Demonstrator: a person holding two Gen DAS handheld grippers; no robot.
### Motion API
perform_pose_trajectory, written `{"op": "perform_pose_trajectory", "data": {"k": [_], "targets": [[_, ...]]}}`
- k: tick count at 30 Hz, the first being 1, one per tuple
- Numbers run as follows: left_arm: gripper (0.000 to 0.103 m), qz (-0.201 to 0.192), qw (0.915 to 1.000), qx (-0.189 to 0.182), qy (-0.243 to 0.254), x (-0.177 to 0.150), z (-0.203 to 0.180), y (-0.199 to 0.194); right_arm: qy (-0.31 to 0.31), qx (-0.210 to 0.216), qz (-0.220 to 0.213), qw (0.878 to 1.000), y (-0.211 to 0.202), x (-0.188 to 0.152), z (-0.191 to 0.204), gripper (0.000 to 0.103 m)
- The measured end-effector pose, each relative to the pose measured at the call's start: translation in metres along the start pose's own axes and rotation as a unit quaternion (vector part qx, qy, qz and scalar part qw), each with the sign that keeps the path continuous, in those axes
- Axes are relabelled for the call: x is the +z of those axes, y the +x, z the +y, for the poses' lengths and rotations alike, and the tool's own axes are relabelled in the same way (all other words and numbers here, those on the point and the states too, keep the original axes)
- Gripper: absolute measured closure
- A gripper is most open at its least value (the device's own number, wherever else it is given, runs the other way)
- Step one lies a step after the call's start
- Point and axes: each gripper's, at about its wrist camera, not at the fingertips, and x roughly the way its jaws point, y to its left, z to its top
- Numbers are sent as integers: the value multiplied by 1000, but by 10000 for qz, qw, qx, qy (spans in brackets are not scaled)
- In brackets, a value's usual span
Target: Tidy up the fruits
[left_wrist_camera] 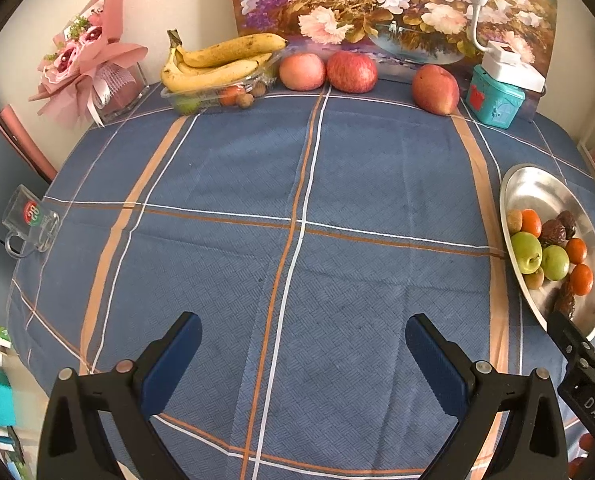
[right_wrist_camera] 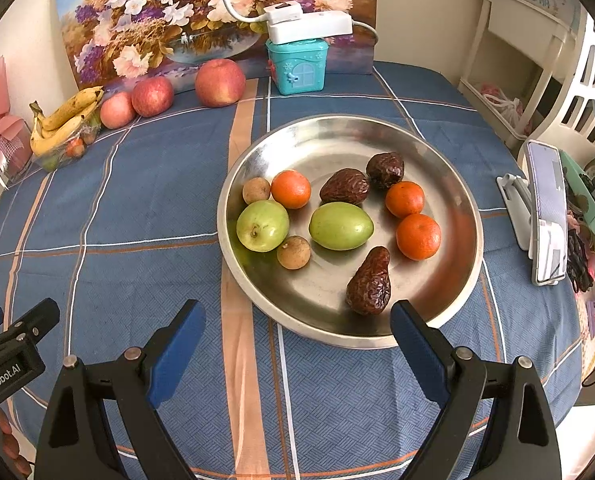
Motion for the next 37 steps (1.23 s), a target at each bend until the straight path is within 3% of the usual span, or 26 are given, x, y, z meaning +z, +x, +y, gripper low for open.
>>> {"op": "perform_pose_trajectory", "data": {"k": [37], "targets": [[0,7,9999,-85,-102,1,3,-3,-32,15,18,10000,1,0,0,9]]}}
